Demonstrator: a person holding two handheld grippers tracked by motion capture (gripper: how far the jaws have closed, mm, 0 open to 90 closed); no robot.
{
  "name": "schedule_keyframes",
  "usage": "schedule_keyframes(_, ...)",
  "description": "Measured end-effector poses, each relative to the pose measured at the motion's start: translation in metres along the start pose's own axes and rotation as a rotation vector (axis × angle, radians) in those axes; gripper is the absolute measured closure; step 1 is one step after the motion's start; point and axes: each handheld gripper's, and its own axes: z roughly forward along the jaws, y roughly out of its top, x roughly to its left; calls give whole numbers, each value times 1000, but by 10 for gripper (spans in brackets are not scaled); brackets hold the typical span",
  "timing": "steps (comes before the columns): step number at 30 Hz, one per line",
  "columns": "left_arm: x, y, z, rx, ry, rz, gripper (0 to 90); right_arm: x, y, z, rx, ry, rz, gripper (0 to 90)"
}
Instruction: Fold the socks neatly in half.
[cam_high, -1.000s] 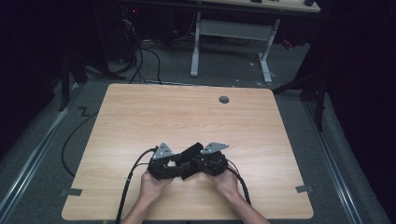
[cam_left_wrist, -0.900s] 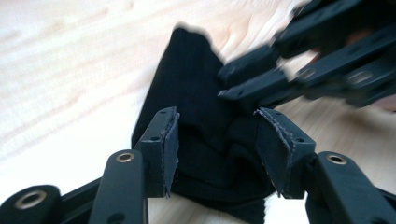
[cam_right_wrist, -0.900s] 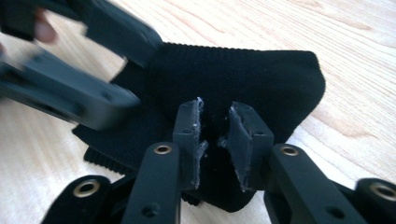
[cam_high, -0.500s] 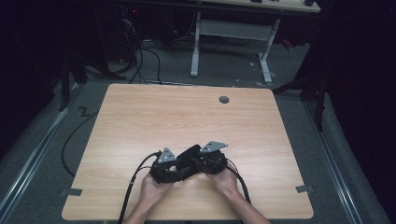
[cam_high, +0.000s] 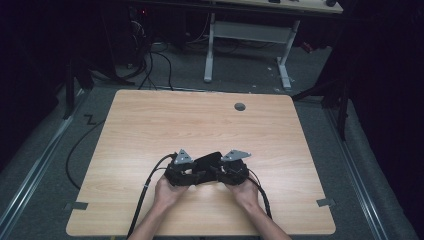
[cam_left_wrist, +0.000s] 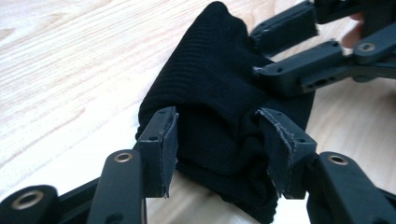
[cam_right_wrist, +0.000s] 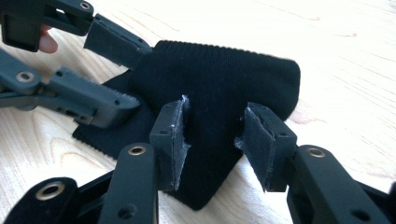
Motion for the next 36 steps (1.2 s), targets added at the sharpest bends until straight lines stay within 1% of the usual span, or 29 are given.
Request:
schedule_keyframes(3,2,3,2,8,5,2,485,-1,0,0,1,-9,5,577)
schedule_keyframes(4,4,7,5,12,8,0,485,-3,0,1,-1,-17,14,577)
schedule_keyframes(5,4,7,5,12,8,0,484,-3,0,1,-1,-17,14,577)
schedule_keyframes(6,6,8,6,10,11,-1,484,-5,0,3,-6,-24,25,577)
schedule_keyframes(7,7,9,7,9,6,-10,484,-5,0,3,-6,-24,25,577)
schedule_keyframes(8,10,10,9,7,4,-21,482,-8,1,4,-12,-30,39,574)
schedule_keyframes(9,10,10,9,7,4,-21,479,-8,1,4,-12,-30,39,574)
schedule_keyframes(10,12,11,10,5,9,-31,476,-10,1,5,-16,-31,51,568)
schedule_keyframes(13,12,11,9,10,12,-41,440,-12,1,6,-18,-28,63,558)
schedule_keyframes(14,12,9,7,6,15,-54,424,-12,0,5,-23,-24,63,551)
schedule_keyframes(15,12,9,7,6,15,-54,408,-12,0,5,-23,-24,63,551)
schedule_keyframes(16,12,8,5,-3,17,-65,397,-13,0,4,-28,-22,66,543)
schedule_keyframes(21,11,7,1,-12,27,-63,366,-13,1,1,-45,-23,68,538)
schedule_keyframes(24,9,9,-4,-33,37,-62,361,-14,1,-4,-55,-23,71,538)
schedule_keyframes(29,9,11,-10,-52,51,-64,358,-17,1,-8,-68,-24,80,543)
schedule_keyframes(32,10,12,-16,-71,64,-66,358,-18,1,-12,-87,-26,75,550)
schedule_keyframes(35,10,12,-20,-81,68,-68,359,-19,1,-15,-95,-24,84,551)
schedule_keyframes(36,11,13,-23,-92,69,-69,358,-20,1,-16,-100,-25,85,552)
